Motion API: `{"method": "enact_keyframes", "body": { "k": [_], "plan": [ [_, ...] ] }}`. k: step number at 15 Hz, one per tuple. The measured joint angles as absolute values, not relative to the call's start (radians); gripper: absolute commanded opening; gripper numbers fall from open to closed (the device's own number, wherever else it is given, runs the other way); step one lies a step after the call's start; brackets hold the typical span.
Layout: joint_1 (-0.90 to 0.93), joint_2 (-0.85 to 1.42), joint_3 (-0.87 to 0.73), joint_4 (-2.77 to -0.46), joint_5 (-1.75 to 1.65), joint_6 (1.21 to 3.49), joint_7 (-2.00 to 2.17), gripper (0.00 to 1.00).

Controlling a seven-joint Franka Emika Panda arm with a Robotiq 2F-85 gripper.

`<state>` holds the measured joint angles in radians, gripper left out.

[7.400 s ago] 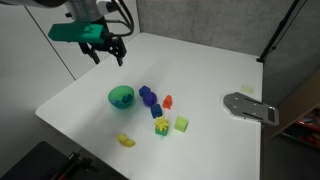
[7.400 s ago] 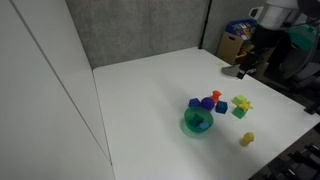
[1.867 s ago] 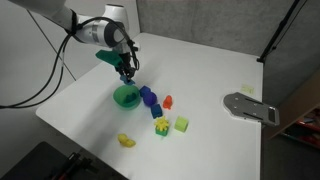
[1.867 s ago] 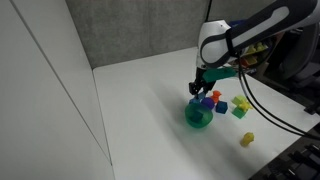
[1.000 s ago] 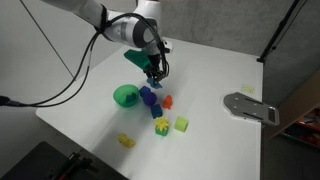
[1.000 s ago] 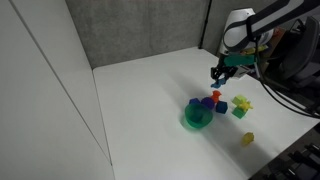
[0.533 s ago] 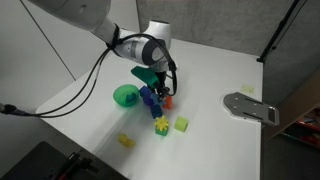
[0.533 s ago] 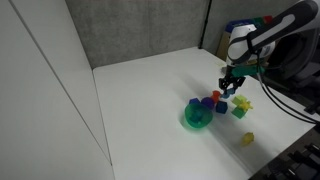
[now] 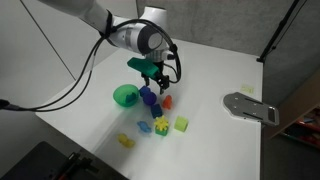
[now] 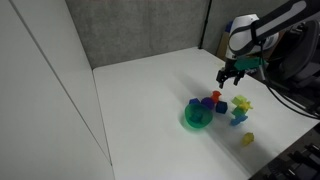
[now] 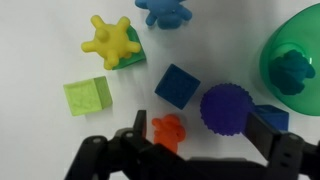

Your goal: Remove the blue toy from the green bowl and put it on the table

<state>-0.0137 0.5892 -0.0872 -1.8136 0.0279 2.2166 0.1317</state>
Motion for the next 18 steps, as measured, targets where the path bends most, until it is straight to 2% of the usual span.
{"method": "enact_keyframes", "body": {
  "k": [11, 18],
  "plan": [
    [0.042, 0.349, -0.03, -1.818, -0.032, 2.043, 0.072, 1.0],
    [0.045, 0.114, -0.026, -1.935, -0.03, 1.993, 0.072, 1.0]
  ]
}}
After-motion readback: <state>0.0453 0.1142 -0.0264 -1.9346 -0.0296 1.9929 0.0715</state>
